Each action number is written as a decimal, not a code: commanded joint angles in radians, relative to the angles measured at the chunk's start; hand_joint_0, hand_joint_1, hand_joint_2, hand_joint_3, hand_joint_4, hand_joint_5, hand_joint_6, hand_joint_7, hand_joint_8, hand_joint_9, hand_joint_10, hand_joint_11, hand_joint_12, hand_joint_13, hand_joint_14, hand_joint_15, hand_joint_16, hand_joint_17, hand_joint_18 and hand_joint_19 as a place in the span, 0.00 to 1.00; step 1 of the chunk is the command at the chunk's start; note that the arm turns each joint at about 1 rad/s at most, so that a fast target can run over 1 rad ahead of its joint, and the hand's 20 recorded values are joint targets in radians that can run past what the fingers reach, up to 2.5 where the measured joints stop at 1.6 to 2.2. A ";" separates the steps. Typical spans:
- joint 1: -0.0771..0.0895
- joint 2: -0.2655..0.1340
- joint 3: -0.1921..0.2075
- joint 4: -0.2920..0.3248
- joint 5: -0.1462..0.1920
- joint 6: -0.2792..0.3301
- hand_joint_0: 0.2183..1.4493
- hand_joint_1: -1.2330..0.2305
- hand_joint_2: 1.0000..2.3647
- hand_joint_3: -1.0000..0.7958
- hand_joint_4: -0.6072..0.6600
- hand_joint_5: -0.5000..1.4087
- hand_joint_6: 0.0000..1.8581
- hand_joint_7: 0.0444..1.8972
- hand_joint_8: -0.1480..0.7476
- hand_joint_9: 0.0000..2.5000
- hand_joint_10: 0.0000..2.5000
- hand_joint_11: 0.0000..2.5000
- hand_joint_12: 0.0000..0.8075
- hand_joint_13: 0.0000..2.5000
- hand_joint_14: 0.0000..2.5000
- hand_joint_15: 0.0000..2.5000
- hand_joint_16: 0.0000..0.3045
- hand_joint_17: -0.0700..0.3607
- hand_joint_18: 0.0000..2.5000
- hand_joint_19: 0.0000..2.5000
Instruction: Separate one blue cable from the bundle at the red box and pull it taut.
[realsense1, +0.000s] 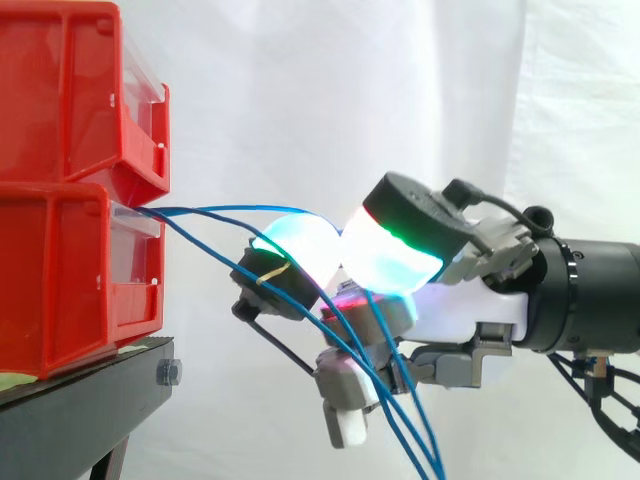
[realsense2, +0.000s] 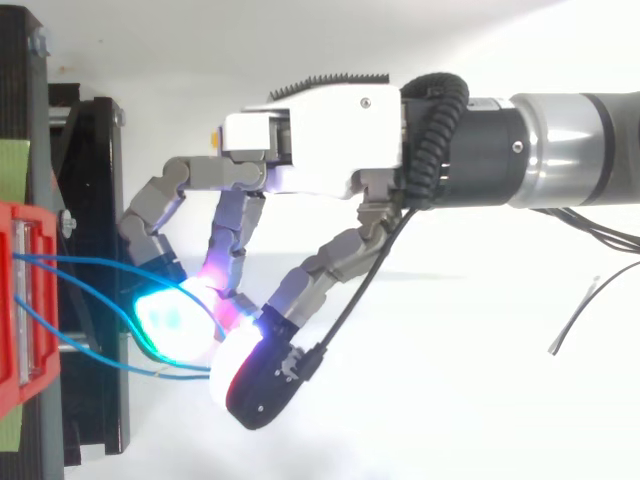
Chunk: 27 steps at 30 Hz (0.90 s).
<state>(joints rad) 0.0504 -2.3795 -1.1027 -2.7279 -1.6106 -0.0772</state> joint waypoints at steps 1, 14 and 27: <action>-0.003 0.014 0.000 -0.036 0.000 -0.010 0.28 0.16 0.00 0.28 0.56 0.21 0.50 0.59 0.65 0.54 0.01 0.50 0.56 0.48 0.01 0.29 0.16 0.42 0.41 0.21; -0.007 0.022 0.000 -0.084 0.005 -0.003 0.30 0.52 0.00 0.28 0.59 0.20 0.47 0.60 0.62 0.56 0.01 0.47 0.57 0.50 0.01 0.29 0.18 0.45 0.43 0.25; -0.009 0.020 0.000 -0.101 0.058 0.008 0.31 0.45 0.00 0.28 0.60 0.19 0.48 0.59 0.63 0.55 0.01 0.49 0.58 0.50 0.01 0.29 0.19 0.46 0.42 0.26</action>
<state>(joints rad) 0.0414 -2.3591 -1.1029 -2.8170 -1.5650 -0.0690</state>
